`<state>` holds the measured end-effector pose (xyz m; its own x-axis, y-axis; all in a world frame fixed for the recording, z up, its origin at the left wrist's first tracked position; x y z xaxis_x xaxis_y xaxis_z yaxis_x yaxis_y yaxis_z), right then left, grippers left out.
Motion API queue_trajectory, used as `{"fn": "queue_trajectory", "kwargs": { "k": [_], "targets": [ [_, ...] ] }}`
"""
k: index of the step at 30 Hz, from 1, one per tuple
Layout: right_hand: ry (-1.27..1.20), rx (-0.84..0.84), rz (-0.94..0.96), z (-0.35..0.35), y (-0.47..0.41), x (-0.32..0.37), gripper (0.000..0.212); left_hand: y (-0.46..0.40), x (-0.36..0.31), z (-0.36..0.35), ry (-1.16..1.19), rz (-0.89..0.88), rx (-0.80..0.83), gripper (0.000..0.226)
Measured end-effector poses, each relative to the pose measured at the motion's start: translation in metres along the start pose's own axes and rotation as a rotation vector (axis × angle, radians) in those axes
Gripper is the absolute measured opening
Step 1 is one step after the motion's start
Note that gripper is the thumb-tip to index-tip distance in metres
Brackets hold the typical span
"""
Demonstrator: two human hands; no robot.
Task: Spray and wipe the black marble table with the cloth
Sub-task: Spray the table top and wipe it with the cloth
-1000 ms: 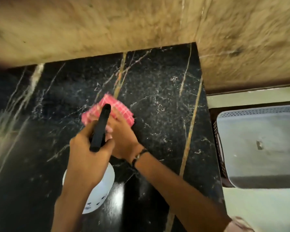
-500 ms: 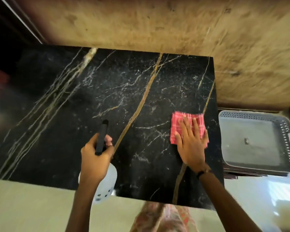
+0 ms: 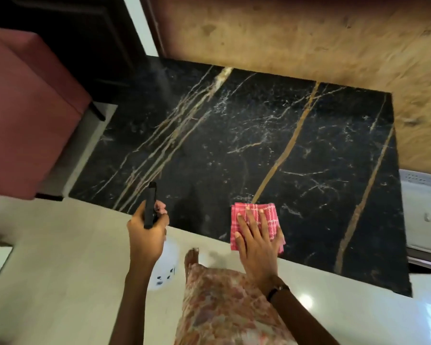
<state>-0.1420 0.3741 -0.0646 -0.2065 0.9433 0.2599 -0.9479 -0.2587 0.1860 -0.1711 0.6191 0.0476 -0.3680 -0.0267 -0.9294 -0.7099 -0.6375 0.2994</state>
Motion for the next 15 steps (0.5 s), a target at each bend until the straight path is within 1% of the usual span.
{"fn": "queue_trajectory", "kwargs": {
  "k": [2, 5, 8, 10, 12, 13, 15],
  "targets": [
    [0.004, -0.001, 0.043, -0.006, -0.026, 0.044, 0.052, -0.021, -0.005, 0.026, 0.002, -0.022, -0.012, 0.015],
    [-0.009, -0.008, 0.1, -0.015, -0.074, 0.121, 0.05, -0.059, -0.013, 0.068, -0.016, -0.056, -0.032, 0.021],
    [-0.013, 0.011, 0.141, -0.025, -0.123, 0.2, 0.051, -0.094, -0.015, 0.101, -0.098, -0.11, 0.006, 0.017],
    [-0.065, 0.048, 0.213, -0.03, -0.148, 0.251, 0.052, -0.113, -0.016, 0.119, -0.134, -0.147, 0.014, 0.017],
    [-0.082, 0.101, 0.347, -0.041, -0.165, 0.302, 0.047, -0.13, -0.022, 0.135, -0.139, -0.184, -0.012, 0.018],
    [-0.077, 0.134, 0.447, -0.048, -0.168, 0.325, 0.046, -0.139, -0.026, 0.143, -0.127, -0.202, -0.031, 0.019],
    [-0.007, 0.162, 0.713, -0.056, -0.162, 0.357, 0.048, -0.153, -0.031, 0.153, -0.079, -0.24, -0.053, 0.018]
  ]
}}
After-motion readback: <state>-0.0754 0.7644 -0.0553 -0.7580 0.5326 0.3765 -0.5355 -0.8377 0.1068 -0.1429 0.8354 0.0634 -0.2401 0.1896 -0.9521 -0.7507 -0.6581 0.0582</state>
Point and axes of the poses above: each hand's wrist, its own y-axis away from the middle knuckle, its own z-axis out of the back of the hand, x = y × z, the point moved 6 cm from there along -y, towards the middle knuckle, and after that the axes turned 1 degree about y, right-handed, at the moved point
